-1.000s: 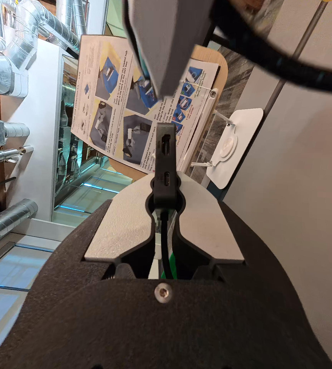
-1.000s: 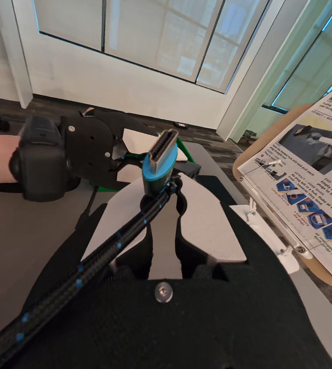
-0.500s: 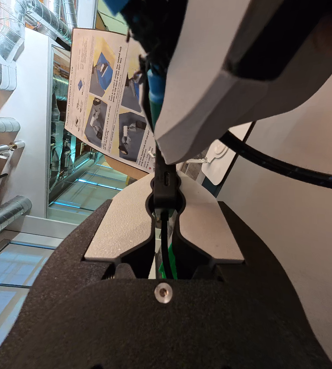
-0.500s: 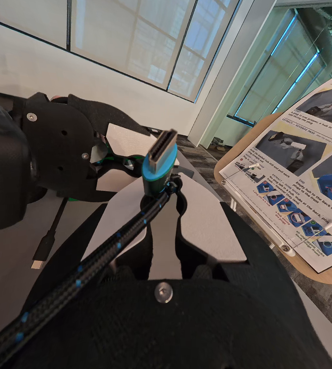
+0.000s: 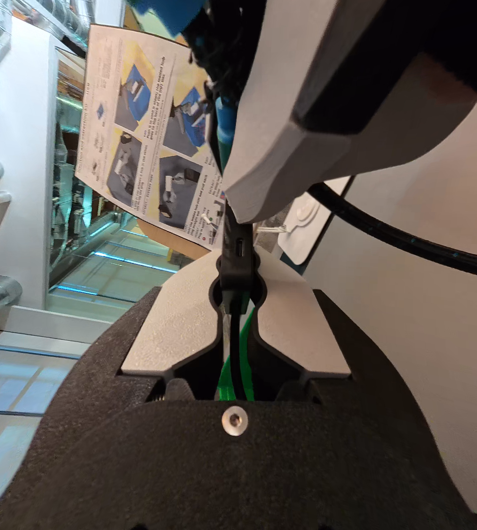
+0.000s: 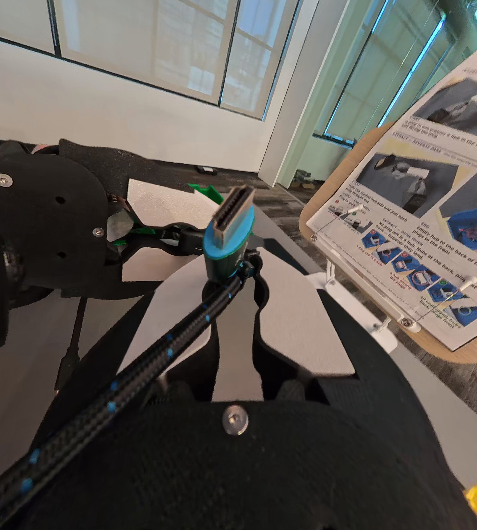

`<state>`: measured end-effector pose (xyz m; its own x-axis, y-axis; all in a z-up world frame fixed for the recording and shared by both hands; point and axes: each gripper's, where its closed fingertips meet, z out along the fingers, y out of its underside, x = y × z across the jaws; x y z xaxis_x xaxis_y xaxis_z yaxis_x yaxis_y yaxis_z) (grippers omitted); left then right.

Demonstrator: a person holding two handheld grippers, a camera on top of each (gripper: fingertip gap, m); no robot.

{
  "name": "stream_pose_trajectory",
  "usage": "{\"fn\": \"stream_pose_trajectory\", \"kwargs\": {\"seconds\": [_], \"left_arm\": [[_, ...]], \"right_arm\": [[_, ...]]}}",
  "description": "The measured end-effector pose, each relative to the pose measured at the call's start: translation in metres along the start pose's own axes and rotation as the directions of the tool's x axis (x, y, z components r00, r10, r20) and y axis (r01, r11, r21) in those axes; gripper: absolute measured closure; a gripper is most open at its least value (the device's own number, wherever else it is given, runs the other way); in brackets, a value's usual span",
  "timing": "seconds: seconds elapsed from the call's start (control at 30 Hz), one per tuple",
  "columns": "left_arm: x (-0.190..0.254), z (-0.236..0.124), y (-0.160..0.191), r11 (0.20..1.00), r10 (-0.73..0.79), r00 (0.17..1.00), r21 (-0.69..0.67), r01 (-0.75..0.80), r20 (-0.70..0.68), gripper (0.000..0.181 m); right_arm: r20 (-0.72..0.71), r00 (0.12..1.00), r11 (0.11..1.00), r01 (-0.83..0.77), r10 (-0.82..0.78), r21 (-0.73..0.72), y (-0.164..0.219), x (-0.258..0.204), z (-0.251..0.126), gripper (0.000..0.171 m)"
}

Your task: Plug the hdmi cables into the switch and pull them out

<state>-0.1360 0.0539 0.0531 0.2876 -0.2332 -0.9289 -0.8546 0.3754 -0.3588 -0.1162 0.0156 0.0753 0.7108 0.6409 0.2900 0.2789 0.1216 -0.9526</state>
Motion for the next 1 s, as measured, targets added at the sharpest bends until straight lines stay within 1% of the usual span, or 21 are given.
{"fn": "stream_pose_trajectory", "kwargs": {"seconds": [0.13, 0.3, 0.47, 0.57, 0.7, 1.0], "left_arm": [[0.01, 0.003, 0.0, 0.999, -0.05, 0.997, 0.002, 0.05, -0.062, 0.168], [0.015, 0.004, -0.001, 0.998, -0.062, 0.995, -0.007, 0.062, -0.072, 0.168], [0.013, 0.003, -0.001, 0.998, -0.065, 0.996, -0.023, 0.064, -0.061, 0.168], [0.011, 0.001, -0.002, 0.998, -0.062, 0.997, -0.024, 0.061, -0.05, 0.168], [0.008, -0.002, -0.004, 0.997, -0.072, 0.996, -0.015, 0.071, -0.044, 0.168], [0.005, -0.002, -0.004, 0.998, -0.064, 0.998, -0.018, 0.063, -0.024, 0.168]], "right_arm": [[0.027, 0.998, 0.996, -0.063, 0.065, -0.066, 0.006, 0.0, -0.001, 0.148], [0.065, 0.986, 0.983, -0.147, 0.155, -0.107, 0.009, 0.0, -0.003, 0.147], [0.059, 0.99, 0.983, -0.119, 0.128, -0.138, 0.011, -0.001, -0.003, 0.144], [0.05, 0.994, 0.986, -0.093, 0.101, -0.141, 0.009, -0.003, -0.004, 0.142], [0.049, 0.995, 0.99, -0.085, 0.091, -0.114, 0.003, -0.004, -0.006, 0.146], [0.068, 0.981, 0.981, -0.174, 0.18, -0.082, -0.001, -0.004, -0.006, 0.145]]}}
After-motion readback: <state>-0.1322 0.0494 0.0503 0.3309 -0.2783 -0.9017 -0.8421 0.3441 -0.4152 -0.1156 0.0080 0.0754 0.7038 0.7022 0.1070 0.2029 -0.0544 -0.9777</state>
